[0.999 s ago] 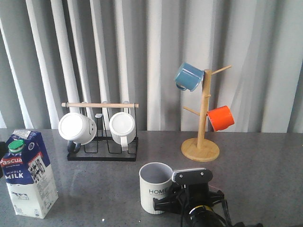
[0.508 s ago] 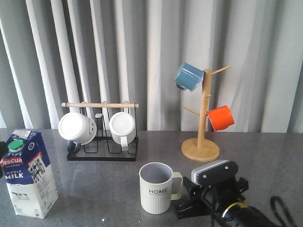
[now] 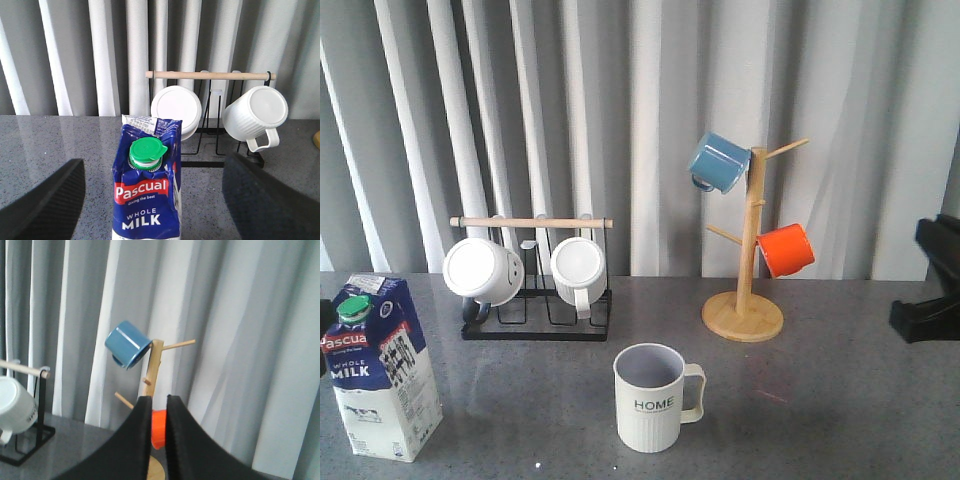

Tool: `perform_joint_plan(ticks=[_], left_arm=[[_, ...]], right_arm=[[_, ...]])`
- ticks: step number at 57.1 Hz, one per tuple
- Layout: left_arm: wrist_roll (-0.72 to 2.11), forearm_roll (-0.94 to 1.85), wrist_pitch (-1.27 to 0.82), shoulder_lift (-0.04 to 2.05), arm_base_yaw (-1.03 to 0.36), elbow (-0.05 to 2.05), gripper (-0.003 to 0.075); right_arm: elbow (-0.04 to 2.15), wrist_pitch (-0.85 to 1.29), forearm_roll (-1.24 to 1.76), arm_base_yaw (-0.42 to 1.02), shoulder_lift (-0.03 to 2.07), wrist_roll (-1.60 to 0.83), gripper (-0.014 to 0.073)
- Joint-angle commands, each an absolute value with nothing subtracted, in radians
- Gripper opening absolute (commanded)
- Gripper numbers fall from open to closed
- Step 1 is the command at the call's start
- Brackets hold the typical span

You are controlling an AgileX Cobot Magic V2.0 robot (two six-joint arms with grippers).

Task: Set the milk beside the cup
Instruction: 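Withdraw the open right gripper away from the mug, then reach the left gripper to the blue Pascual milk carton and grasp it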

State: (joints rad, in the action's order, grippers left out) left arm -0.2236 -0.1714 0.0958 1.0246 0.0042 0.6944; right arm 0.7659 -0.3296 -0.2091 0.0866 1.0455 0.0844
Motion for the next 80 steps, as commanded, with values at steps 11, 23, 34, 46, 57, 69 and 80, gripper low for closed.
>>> perform_joint_plan(ticks=[11, 23, 34, 46, 57, 69, 80], left_arm=[[-0.223, -0.169, 0.165, 1.012, -0.002, 0.729, 0.0535], [-0.223, -0.169, 0.165, 1.012, -0.002, 0.729, 0.0535], [-0.223, -0.169, 0.165, 1.012, -0.002, 0.729, 0.0535], [-0.223, -0.169, 0.164, 1.012, -0.002, 0.729, 0.0535], [-0.226, -0.169, 0.205, 1.012, -0.002, 0.729, 0.0535], [-0.206, -0.170, 0.411, 1.016, -0.002, 0.730, 0.0683], [-0.205, -0.169, 0.532, 1.131, -0.002, 0.782, 0.0729]], right_arm=[[0.790, -0.344, -0.218, 0.076, 0.969, 0.155, -0.0008], [0.790, -0.344, -0.218, 0.076, 0.969, 0.155, -0.0008], [0.790, -0.344, -0.218, 0.076, 0.969, 0.155, -0.0008], [0.790, -0.344, -0.218, 0.076, 0.969, 0.155, -0.0008], [0.790, -0.344, -0.218, 0.076, 0.969, 0.155, -0.0008], [0.790, -0.344, -0.218, 0.076, 0.969, 0.155, -0.0008], [0.790, -0.344, -0.218, 0.076, 0.969, 0.155, -0.0008]])
